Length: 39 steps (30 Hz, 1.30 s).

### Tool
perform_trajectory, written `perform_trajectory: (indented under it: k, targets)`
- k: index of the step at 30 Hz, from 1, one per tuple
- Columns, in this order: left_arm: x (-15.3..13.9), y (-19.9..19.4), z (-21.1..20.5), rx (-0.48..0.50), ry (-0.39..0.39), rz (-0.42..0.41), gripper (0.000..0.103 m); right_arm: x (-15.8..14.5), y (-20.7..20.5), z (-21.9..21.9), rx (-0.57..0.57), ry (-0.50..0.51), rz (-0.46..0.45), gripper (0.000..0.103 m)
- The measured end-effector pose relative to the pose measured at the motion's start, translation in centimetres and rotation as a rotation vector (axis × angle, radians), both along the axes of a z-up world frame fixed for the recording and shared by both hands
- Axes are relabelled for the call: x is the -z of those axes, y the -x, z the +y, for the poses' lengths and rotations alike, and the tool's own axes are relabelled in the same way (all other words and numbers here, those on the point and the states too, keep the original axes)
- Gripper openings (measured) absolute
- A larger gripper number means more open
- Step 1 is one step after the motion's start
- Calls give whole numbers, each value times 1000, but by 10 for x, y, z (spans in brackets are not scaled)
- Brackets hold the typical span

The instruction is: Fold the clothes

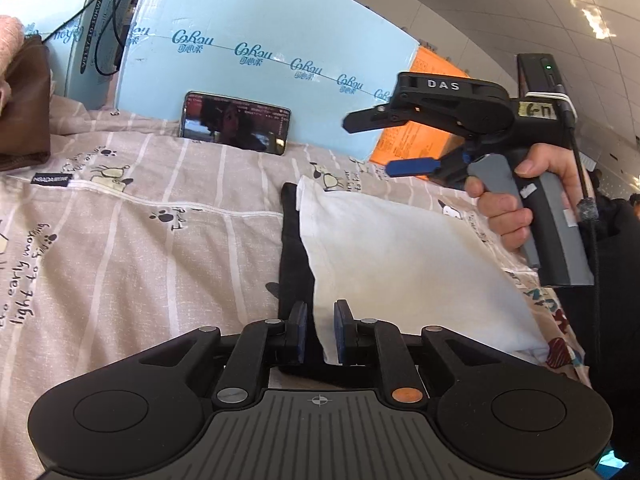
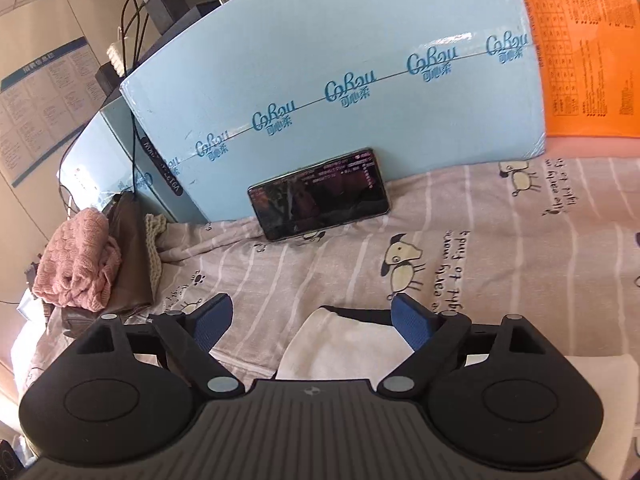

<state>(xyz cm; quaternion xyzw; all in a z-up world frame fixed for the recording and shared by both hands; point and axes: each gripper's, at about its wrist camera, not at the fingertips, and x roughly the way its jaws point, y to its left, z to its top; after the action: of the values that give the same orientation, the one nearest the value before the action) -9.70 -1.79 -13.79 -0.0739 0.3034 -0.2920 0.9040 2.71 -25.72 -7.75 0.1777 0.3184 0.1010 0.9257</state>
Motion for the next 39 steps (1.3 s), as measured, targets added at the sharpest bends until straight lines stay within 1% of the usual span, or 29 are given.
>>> perform_trajectory:
  k: [2,3,4,5,6,7,9,11,12,13,16,18,21,23,25,30,32,38,39]
  targets:
    - [-4,1,3,-36,-24,-25,22,-7,10,-9,62,55,-7,87]
    - [-5,1,5,-46,-13,-20,26,-9,14,-12,84,80,-7,87]
    - [-6,1,7,-55,-2,-14,38,-10,18,-15,106,108,-6,87]
    - [-7,1,10,-64,10,-9,55,-11,23,-18,127,134,-3,88]
    - [-9,2,12,-72,26,0,61,-11,27,-20,142,154,1,89]
    - [-10,2,14,-80,43,9,64,-10,31,-22,153,169,5,89]
    - [-12,3,16,-83,61,38,65,-9,39,-26,170,188,12,89]
    - [-12,3,18,-96,92,76,74,-8,48,-30,189,198,20,89]
    - [-11,3,21,-101,115,97,75,-8,53,-32,196,200,22,89]
    - [-11,3,24,-105,151,126,77,-9,58,-35,202,199,22,89]
    - [-7,0,39,-115,297,247,79,-8,75,-48,212,167,19,90]
    - [-3,0,44,-122,359,326,81,-6,86,-60,222,135,23,94]
    - [2,-1,49,-122,445,442,84,4,97,-78,229,60,39,95]
    - [3,-2,44,-106,462,486,86,12,103,-89,220,-8,48,95]
    - [5,-5,36,-97,452,489,88,21,107,-100,205,-93,54,95]
    - [10,-13,15,-74,425,497,88,35,108,-116,180,-206,44,95]
    - [11,-15,10,-76,420,490,89,40,105,-120,182,-227,53,95]
    - [16,-26,13,-94,479,462,89,58,94,-130,208,-263,80,95]
    - [15,-26,9,-84,477,446,89,61,92,-132,211,-275,84,95]
